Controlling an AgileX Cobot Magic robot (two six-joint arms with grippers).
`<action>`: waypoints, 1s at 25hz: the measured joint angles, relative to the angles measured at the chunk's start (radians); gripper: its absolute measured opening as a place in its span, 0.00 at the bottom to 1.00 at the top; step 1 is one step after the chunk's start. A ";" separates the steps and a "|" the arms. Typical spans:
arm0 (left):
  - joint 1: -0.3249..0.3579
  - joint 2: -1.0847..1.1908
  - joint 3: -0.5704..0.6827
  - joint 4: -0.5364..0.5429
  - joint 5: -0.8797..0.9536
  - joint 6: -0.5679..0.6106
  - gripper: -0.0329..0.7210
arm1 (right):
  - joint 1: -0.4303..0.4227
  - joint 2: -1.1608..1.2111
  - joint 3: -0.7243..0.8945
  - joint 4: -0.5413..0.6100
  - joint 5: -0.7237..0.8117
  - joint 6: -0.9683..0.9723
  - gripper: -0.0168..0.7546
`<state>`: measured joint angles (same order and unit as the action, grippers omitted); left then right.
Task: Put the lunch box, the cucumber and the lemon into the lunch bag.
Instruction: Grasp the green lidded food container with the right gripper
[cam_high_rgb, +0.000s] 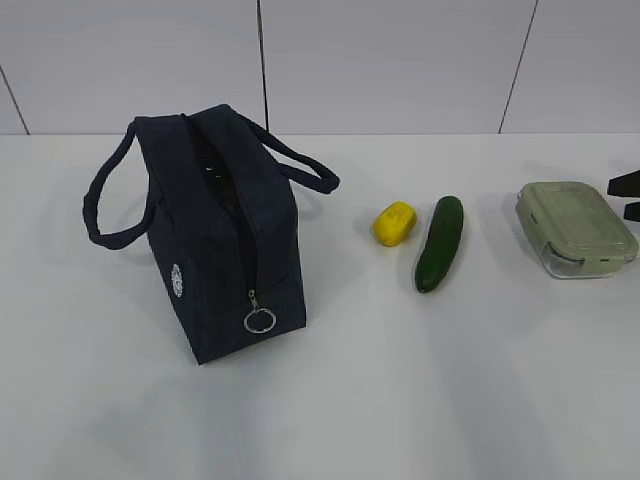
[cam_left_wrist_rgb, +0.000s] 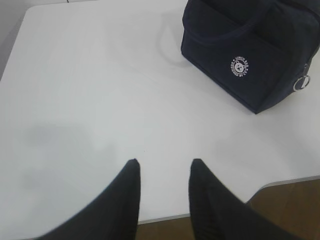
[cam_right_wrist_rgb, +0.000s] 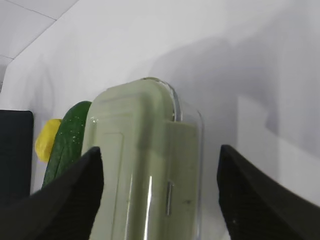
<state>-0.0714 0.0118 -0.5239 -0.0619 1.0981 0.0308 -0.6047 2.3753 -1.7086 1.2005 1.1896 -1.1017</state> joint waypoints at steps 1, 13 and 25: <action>0.000 0.000 0.000 0.000 0.000 0.000 0.36 | 0.001 0.000 0.000 0.000 0.000 0.000 0.71; 0.000 0.000 0.000 0.000 0.000 0.000 0.36 | 0.007 0.020 0.000 0.004 -0.002 0.004 0.71; 0.000 0.000 0.000 0.000 0.000 0.000 0.36 | 0.012 0.020 0.000 0.023 -0.002 0.010 0.71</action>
<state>-0.0714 0.0118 -0.5239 -0.0619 1.0981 0.0308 -0.5931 2.3953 -1.7086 1.2234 1.1880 -1.0920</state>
